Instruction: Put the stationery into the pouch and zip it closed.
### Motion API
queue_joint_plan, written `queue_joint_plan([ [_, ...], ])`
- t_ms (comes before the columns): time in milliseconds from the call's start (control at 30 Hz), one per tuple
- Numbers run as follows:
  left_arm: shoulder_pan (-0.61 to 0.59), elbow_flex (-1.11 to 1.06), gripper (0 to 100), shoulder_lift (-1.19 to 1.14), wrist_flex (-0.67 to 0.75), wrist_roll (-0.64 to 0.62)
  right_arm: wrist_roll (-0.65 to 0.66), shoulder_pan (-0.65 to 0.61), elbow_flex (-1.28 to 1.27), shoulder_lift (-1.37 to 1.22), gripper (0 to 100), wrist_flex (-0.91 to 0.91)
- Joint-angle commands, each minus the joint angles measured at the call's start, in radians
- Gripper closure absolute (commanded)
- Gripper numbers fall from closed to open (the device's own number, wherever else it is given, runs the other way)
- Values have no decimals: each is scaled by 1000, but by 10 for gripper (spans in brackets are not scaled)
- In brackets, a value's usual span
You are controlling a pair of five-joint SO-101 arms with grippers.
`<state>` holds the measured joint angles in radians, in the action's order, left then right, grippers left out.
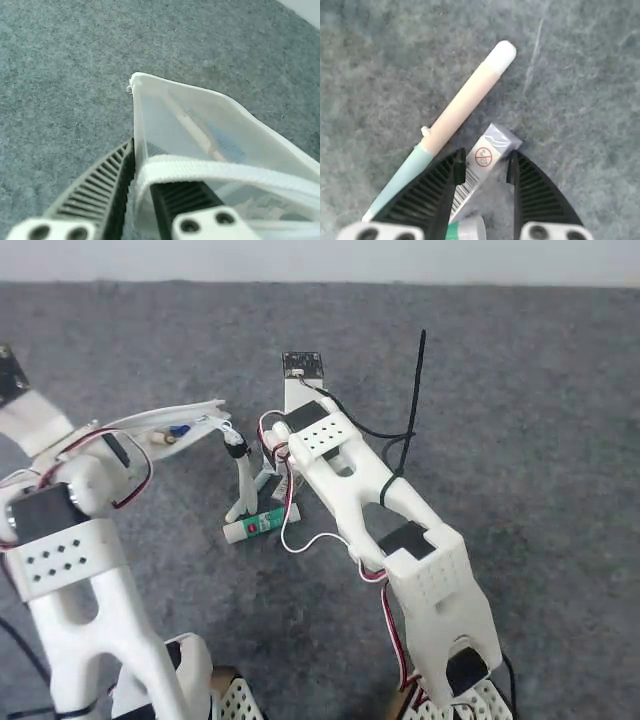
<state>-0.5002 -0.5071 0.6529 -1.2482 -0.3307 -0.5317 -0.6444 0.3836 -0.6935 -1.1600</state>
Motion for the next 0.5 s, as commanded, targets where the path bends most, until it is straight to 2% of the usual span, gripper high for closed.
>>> queue_joint_plan([
  [0, -8, 35, 989, 5, 0, 9, -5, 12, 58, -47, 868, -27],
  [200, -8, 35, 989, 3, 0, 9, -9, 15, 98, -76, 862, -58],
  [367, -8, 35, 989, 3, 0, 9, -5, 7, 98, -76, 766, -91],
  [467, -8, 35, 989, 3, 0, 9, -5, 1, 98, -74, 809, -101],
])
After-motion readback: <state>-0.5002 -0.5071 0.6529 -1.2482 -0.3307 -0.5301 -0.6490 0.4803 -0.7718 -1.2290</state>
